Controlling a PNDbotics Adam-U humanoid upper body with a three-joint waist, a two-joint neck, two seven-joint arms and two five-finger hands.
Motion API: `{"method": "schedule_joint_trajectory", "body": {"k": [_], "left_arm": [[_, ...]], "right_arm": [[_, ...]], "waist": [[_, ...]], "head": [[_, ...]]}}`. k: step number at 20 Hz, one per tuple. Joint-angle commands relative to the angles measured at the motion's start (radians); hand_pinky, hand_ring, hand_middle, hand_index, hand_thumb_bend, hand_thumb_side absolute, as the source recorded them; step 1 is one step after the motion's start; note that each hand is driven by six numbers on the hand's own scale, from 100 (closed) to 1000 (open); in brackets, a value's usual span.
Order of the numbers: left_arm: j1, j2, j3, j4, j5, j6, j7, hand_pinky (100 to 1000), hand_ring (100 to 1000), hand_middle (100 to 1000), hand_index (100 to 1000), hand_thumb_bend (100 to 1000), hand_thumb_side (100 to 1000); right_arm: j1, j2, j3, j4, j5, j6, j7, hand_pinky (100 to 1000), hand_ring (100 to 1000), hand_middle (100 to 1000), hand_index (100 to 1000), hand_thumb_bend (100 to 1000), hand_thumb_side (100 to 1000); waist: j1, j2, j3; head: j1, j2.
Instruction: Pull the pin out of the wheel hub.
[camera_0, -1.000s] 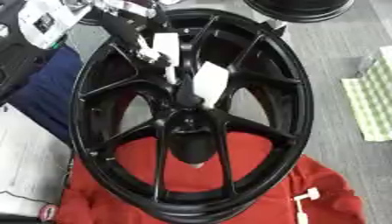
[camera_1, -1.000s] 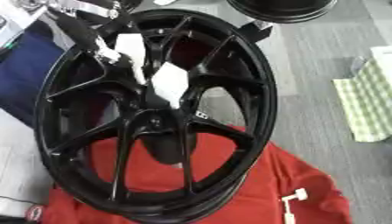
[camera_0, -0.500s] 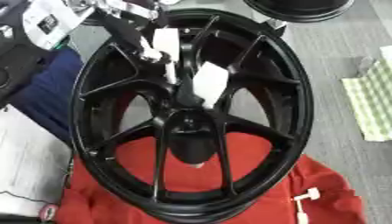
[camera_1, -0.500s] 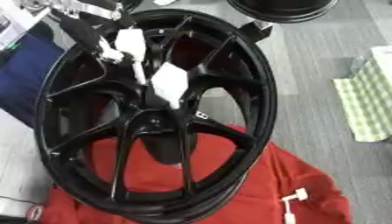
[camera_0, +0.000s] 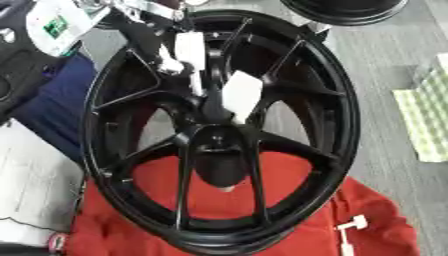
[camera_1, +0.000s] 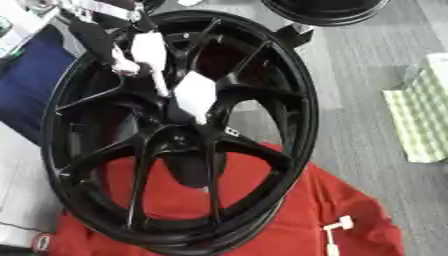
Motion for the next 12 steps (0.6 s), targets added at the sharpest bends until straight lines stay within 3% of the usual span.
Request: {"method": "schedule_joint_trajectory", "body": {"k": [1, 12], "left_arm": [[-0.026, 0.030, 0.007, -0.018, 0.011, 0.013, 0.001, 650, 521, 378, 549, 100, 468], [-0.044, 0.043, 0.068, -0.065, 0.090, 0.074, 0.001, 637, 491, 336, 517, 100, 396]], "right_arm": [[-0.009, -0.019, -0.013, -0.018, 0.006, 0.081, -0.079, 428, 615, 488, 689, 100, 632], [-0.004, -0.017, -0.013, -0.018, 0.007, 0.085, -0.079, 428, 615, 488, 689, 100, 628]], "waist": [[-0.003, -0.019, 0.002], [-0.007, -0.022, 0.007]], "head": [[0.002, -0.006], [0.001, -0.005]]}}
